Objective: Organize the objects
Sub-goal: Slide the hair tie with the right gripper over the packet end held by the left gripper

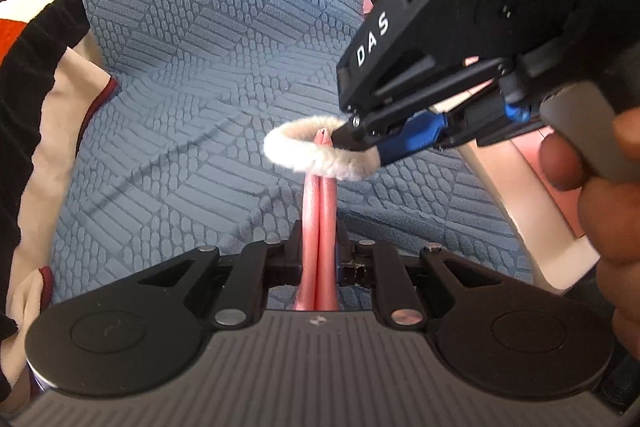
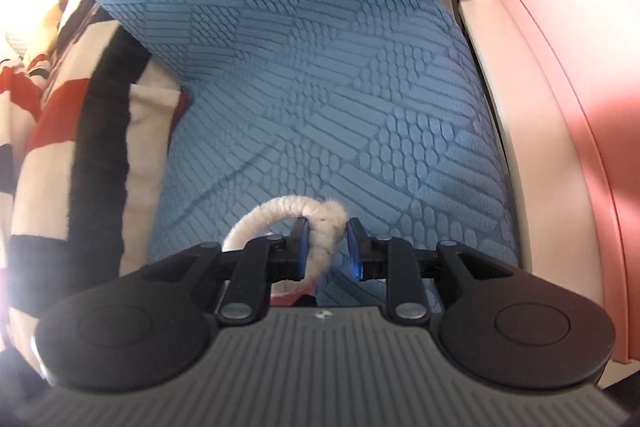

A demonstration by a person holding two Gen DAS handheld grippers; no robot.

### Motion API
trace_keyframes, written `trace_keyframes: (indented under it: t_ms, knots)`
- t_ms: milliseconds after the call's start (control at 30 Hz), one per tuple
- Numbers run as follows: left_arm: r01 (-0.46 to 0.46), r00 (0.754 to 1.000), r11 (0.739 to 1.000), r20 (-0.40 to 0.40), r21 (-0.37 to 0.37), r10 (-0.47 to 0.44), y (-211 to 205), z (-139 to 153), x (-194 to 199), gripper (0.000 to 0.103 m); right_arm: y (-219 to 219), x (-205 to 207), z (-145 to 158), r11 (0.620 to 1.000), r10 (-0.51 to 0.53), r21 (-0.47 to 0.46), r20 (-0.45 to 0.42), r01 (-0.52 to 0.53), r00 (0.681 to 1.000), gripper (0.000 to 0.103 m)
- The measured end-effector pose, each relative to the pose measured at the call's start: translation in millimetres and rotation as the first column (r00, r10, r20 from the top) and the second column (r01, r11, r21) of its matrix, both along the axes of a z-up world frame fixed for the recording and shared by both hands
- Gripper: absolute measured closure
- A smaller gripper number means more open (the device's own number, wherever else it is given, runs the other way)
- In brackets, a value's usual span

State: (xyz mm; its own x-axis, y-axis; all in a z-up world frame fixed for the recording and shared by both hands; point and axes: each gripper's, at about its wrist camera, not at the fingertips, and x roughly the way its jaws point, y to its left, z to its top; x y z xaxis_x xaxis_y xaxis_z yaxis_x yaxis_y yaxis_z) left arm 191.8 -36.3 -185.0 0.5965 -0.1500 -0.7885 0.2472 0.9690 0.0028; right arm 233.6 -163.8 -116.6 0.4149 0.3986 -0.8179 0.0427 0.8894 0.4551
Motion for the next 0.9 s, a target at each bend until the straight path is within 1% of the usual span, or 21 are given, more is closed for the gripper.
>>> trace_keyframes:
  t_ms: [100, 167, 233, 300, 400, 467, 533, 600, 667, 767, 833, 900]
  knots:
    - [-0.004, 1.000, 1.000, -0.004, -0.002, 0.004, 0.9, -1.1, 0.4, 0.088, -1.3, 1.8, -4.4, 1.000, -0.009, 0.015, -0.025, 0.010, 1.000, 0.074]
    - [-0.004, 1.000, 1.000, -0.006, -0.004, 0.004, 1.2, -1.5, 0.3, 0.088, -3.6, 1.9, -4.4, 1.000, -0.022, 0.017, -0.024, 0.023, 0.999, 0.068]
    - [-0.001, 1.000, 1.000, -0.008, -0.003, 0.001, 0.8, -2.3, 0.1, 0.088, -7.5, 1.6, -3.7, 0.999, -0.042, 0.025, -0.023, 0.043, 0.999, 0.059]
    - [0.004, 1.000, 1.000, -0.010, -0.001, -0.004, 0.4, -2.9, 0.5, 0.088, -11.9, 1.7, -3.0, 0.997, -0.063, 0.041, -0.024, 0.064, 0.998, 0.059]
    - [0.008, 1.000, 1.000, -0.008, 0.002, -0.008, -0.3, -3.0, -0.1, 0.088, -16.7, -0.1, 1.0, 0.994, -0.092, 0.058, 0.004, 0.092, 0.996, 0.060]
    - [0.017, 1.000, 1.000, -0.001, 0.018, -0.017, -2.5, -3.0, -1.2, 0.088, -18.3, 0.7, 1.4, 0.992, -0.083, 0.099, 0.006, 0.082, 0.997, 0.062]
    - [0.035, 0.999, 0.998, 0.013, 0.049, -0.035, -6.3, -3.3, -3.1, 0.088, -17.4, 1.2, -0.2, 0.986, -0.064, 0.156, -0.002, 0.063, 0.998, 0.072]
    - [0.049, 0.998, 0.995, 0.035, 0.085, -0.052, -10.0, -2.9, -5.4, 0.088, -15.4, 0.9, -1.0, 0.981, -0.047, 0.187, -0.012, 0.049, 0.999, 0.082]
    - [0.070, 0.995, 0.988, 0.056, 0.137, -0.078, -15.4, -2.4, -8.5, 0.088, -14.7, 0.2, -1.5, 0.978, -0.041, 0.204, -0.023, 0.044, 0.999, 0.084]
    - [0.106, 0.988, 0.970, 0.088, 0.220, -0.127, -24.6, -2.3, -14.8, 0.089, -21.4, -3.1, -0.5, 0.969, -0.070, 0.235, -0.052, 0.080, 0.996, 0.084]
    - [0.130, 0.978, 0.949, 0.118, 0.288, -0.170, -32.1, -2.1, -20.3, 0.089, -29.9, -5.8, -0.9, 0.955, -0.099, 0.273, -0.079, 0.117, 0.992, 0.083]
    - [0.149, 0.969, 0.930, 0.139, 0.335, -0.205, -37.6, -2.0, -25.2, 0.089, -37.2, -8.9, -3.0, 0.937, -0.123, 0.314, -0.105, 0.150, 0.987, 0.083]
